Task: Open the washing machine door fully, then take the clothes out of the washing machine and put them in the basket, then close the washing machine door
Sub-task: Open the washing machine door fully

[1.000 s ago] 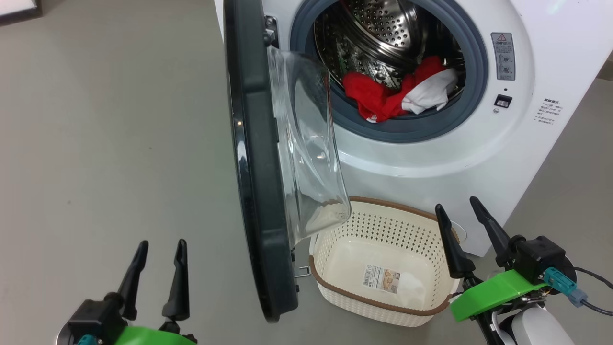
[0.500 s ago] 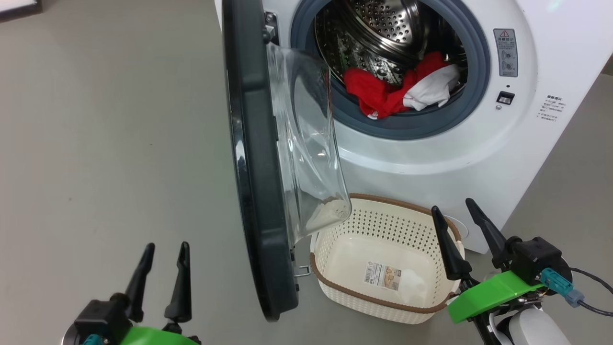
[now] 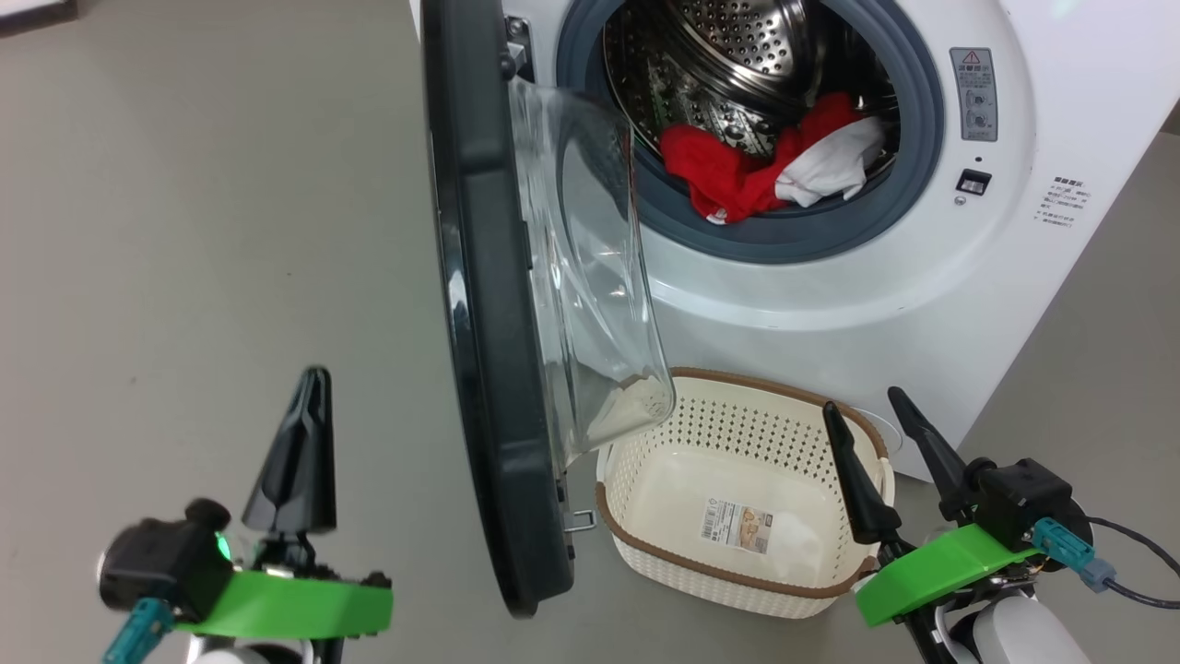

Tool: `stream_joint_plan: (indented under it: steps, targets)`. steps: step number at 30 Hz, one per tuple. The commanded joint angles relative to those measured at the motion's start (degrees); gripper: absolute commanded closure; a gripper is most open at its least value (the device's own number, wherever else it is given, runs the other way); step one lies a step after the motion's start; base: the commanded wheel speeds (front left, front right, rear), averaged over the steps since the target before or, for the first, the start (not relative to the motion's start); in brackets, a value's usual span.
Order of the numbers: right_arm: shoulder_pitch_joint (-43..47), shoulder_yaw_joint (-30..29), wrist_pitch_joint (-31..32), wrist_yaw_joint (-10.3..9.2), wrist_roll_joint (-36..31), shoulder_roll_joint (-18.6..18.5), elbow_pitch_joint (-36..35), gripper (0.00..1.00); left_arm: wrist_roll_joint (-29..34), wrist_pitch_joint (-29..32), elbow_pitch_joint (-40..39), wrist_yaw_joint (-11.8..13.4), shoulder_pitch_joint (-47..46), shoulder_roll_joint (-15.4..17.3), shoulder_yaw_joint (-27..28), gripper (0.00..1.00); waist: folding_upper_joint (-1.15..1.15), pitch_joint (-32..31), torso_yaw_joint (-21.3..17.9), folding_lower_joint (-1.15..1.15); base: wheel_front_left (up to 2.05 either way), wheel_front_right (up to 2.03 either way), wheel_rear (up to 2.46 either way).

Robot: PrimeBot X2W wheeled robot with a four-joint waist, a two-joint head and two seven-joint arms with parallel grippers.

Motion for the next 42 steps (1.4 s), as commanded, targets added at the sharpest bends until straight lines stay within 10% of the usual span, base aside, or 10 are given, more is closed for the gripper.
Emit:
stream_joint_plan:
  steps: [1, 25, 42]
  targets:
    - [-1.77, 1.42, -0.37, 0.28, 0.48, 0.12, -1.24, 0.00, 0.42, -0.45, -2.95, 0.31, -2.95, 0.61, 1.49, 1.00, 0.00, 0.06, -0.10, 0.00, 0.00, 0.00, 0.00]
    - [-1.53, 1.81, -0.37, 0.28, 0.72, 0.13, -0.81, 0.00, -8.17, 8.74, -6.42, -1.34, -5.78, 0.61, -18.63, 1.00, 0.00, -0.70, -1.61, 0.00, 0.00, 0.00, 0.00]
    - [-1.57, 1.90, -0.37, 0.28, 0.57, 0.13, -0.57, 0.00, -6.56, 12.64, 0.00, 3.94, -3.87, 1.38, -19.84, 1.00, 0.00, 0.34, -0.30, 0.00, 0.00, 0.00, 0.00]
